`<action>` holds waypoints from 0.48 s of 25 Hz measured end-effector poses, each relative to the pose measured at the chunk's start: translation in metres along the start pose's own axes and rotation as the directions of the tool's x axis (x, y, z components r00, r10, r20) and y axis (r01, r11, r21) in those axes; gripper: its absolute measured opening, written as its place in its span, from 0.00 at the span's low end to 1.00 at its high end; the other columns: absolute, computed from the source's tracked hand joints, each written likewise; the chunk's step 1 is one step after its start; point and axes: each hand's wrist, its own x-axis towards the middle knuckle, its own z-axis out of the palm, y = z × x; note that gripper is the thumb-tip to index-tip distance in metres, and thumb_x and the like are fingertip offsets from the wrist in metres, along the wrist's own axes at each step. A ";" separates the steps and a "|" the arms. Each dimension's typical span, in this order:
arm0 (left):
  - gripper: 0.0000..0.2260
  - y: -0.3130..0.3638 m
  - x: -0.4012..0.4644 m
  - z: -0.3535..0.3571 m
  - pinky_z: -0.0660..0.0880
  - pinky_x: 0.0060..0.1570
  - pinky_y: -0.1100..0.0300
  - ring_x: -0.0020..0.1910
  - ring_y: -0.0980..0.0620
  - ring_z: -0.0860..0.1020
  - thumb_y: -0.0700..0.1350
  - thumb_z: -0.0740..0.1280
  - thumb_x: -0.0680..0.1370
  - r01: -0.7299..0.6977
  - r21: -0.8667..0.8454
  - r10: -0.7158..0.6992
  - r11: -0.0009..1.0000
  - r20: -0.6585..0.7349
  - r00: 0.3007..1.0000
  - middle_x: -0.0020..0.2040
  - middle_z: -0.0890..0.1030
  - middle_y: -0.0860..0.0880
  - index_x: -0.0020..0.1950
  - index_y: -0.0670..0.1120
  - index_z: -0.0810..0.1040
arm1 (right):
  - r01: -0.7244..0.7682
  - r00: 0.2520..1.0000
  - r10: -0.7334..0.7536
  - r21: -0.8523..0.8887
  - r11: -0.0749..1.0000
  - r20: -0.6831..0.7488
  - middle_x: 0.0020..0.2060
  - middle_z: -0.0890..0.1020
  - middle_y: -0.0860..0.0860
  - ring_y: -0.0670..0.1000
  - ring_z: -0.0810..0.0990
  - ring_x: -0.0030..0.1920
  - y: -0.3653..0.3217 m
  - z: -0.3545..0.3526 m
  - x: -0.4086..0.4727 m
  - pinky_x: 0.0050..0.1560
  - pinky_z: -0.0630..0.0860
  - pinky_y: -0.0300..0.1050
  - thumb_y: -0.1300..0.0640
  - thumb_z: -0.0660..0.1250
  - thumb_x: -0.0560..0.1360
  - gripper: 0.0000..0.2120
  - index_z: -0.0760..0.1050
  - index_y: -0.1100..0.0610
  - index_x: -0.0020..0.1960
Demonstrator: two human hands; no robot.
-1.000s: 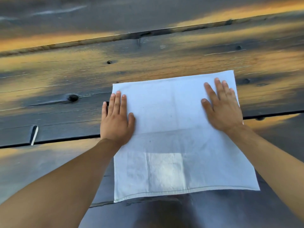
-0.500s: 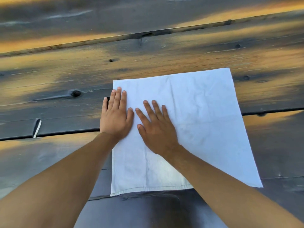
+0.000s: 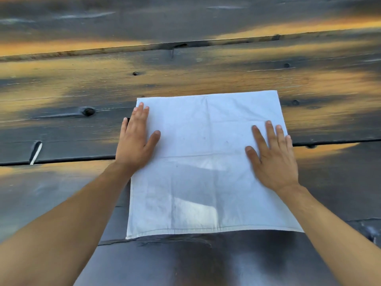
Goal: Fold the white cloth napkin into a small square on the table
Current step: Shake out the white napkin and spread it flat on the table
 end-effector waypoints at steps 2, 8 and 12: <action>0.31 0.002 -0.011 -0.012 0.46 0.80 0.43 0.82 0.51 0.45 0.58 0.51 0.83 0.020 -0.197 -0.032 0.980 -0.059 0.998 0.83 0.49 0.50 0.83 0.45 0.50 | -0.058 0.998 0.057 0.060 0.996 0.016 0.82 0.48 0.56 0.62 0.44 0.81 -0.008 -0.006 0.000 0.79 0.43 0.63 0.43 0.49 0.83 0.29 0.51 0.51 0.82; 0.29 0.014 -0.118 -0.002 0.50 0.80 0.43 0.82 0.46 0.49 0.56 0.49 0.84 -0.109 0.214 0.083 0.971 0.124 0.989 0.83 0.51 0.44 0.81 0.41 0.58 | 0.265 0.962 -0.245 0.192 0.945 -0.117 0.80 0.57 0.56 0.62 0.52 0.80 -0.165 -0.003 -0.037 0.78 0.49 0.65 0.46 0.49 0.82 0.27 0.60 0.52 0.80; 0.31 0.004 -0.136 0.005 0.47 0.80 0.44 0.82 0.48 0.41 0.59 0.43 0.84 -0.054 0.369 -0.016 0.928 0.184 0.983 0.83 0.44 0.44 0.83 0.42 0.47 | 0.419 0.908 -0.418 0.086 0.904 -0.035 0.81 0.54 0.54 0.59 0.48 0.81 -0.202 0.029 -0.063 0.77 0.50 0.65 0.43 0.50 0.83 0.27 0.58 0.49 0.80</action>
